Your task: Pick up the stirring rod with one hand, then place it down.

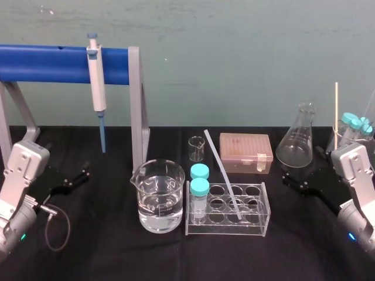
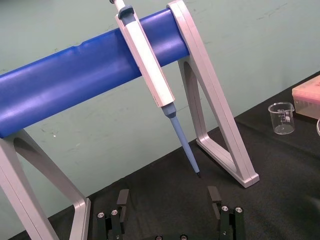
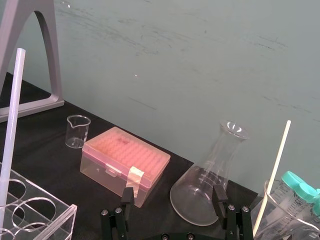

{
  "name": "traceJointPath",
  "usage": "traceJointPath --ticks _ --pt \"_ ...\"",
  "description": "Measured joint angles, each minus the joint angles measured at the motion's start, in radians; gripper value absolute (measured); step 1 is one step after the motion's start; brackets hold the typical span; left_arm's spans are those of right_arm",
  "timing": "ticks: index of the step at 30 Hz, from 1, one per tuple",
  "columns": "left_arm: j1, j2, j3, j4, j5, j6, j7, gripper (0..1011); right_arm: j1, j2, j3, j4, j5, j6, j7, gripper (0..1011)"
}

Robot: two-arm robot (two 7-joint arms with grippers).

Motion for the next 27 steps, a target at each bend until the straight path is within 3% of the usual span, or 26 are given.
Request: traceJointPath --ticks 14,18,21,22,23,27 --pt "0.0 0.0 0.0 0.0 0.0 0.0 0.0 1000 -0.001 -0.003 0.011 0.0 0.011 0.0 0.01 1000" --pt "0.0 0.0 0.0 0.0 0.0 0.0 0.0 1000 0.001 -0.02 0.052 -0.007 0.102 0.015 0.074 1000" --pt "0.0 0.0 0.0 0.0 0.0 0.0 0.0 1000 0.022 -0.039 0.093 -0.02 0.216 0.055 0.168 1000" --pt "0.0 0.0 0.0 0.0 0.0 0.0 0.0 1000 0.022 -0.039 0.093 -0.02 0.216 0.055 0.168 1000" --pt "0.0 0.0 0.0 0.0 0.0 0.0 0.0 1000 0.034 -0.045 0.103 -0.025 0.254 0.073 0.208 1000" --pt "0.0 0.0 0.0 0.0 0.0 0.0 0.0 1000 0.075 -0.057 0.114 -0.033 0.323 0.122 0.307 1000"
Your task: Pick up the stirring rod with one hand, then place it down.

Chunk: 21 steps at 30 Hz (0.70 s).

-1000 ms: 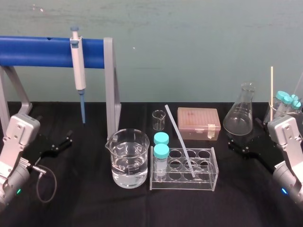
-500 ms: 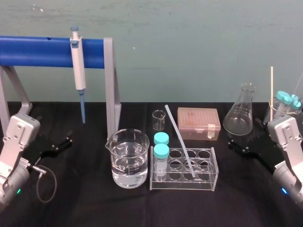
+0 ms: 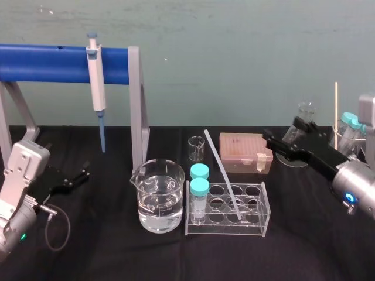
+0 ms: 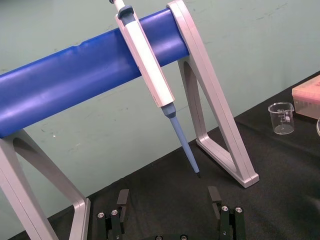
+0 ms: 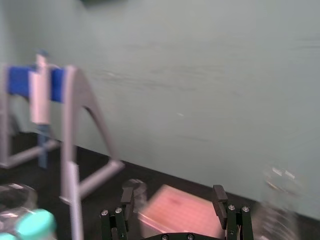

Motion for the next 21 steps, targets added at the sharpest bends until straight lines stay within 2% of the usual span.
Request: traceJointPath --ticks 8,11,14,15,21 --pt "0.0 0.0 0.0 0.0 0.0 0.0 0.0 1000 0.085 -0.039 -0.027 0.008 0.052 0.084 0.143 1000" --pt "0.0 0.0 0.0 0.0 0.0 0.0 0.0 1000 0.132 -0.061 -0.061 0.03 0.056 0.119 0.193 1000" --pt "0.0 0.0 0.0 0.0 0.0 0.0 0.0 1000 0.173 -0.076 -0.097 0.06 0.047 0.15 0.22 1000" --pt "0.0 0.0 0.0 0.0 0.0 0.0 0.0 1000 0.173 -0.076 -0.097 0.06 0.047 0.15 0.22 1000" --pt "0.0 0.0 0.0 0.0 0.0 0.0 0.0 1000 0.256 -0.116 -0.167 0.156 0.019 0.211 0.247 1000"
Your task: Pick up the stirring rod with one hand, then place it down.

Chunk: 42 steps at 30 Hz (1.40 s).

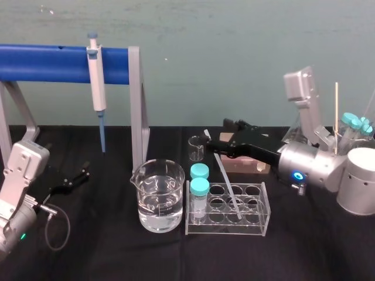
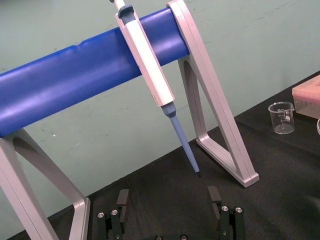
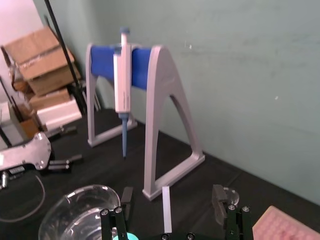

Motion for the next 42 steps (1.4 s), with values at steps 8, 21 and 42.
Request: traceJointPath --ticks 8,21,42 --pt "0.0 0.0 0.0 0.0 0.0 0.0 0.0 1000 0.041 -0.023 -0.041 0.051 -0.024 0.029 0.012 1000" --pt "0.0 0.0 0.0 0.0 0.0 0.0 0.0 1000 0.051 -0.029 -0.055 0.073 -0.043 0.05 0.011 1000" --pt "0.0 0.0 0.0 0.0 0.0 0.0 0.0 1000 0.051 -0.03 -0.054 0.073 -0.04 0.049 0.01 707"
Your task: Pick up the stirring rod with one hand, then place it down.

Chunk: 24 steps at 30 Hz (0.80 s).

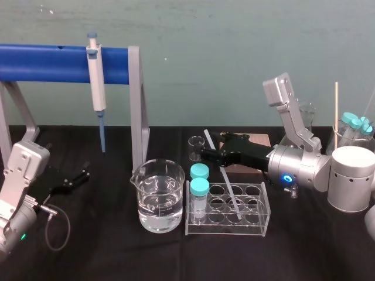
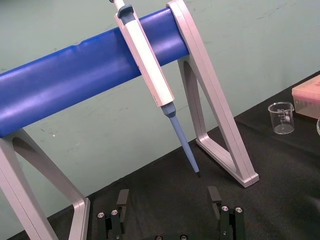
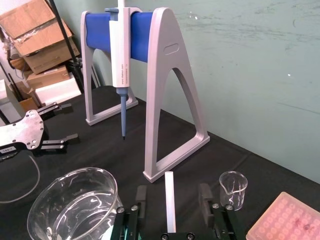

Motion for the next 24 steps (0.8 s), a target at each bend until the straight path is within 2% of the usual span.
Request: traceJointPath --ticks 4,19,24 --pt "0.0 0.0 0.0 0.0 0.0 0.0 0.0 1000 0.0 0.0 0.0 0.0 0.0 0.0 0.0 549" --pt "0.0 0.0 0.0 0.0 0.0 0.0 0.0 1000 0.0 0.0 0.0 -0.001 0.001 -0.001 0.0 94" --pt "0.0 0.0 0.0 0.0 0.0 0.0 0.0 1000 0.0 0.0 0.0 -0.001 0.001 -0.001 0.0 72"
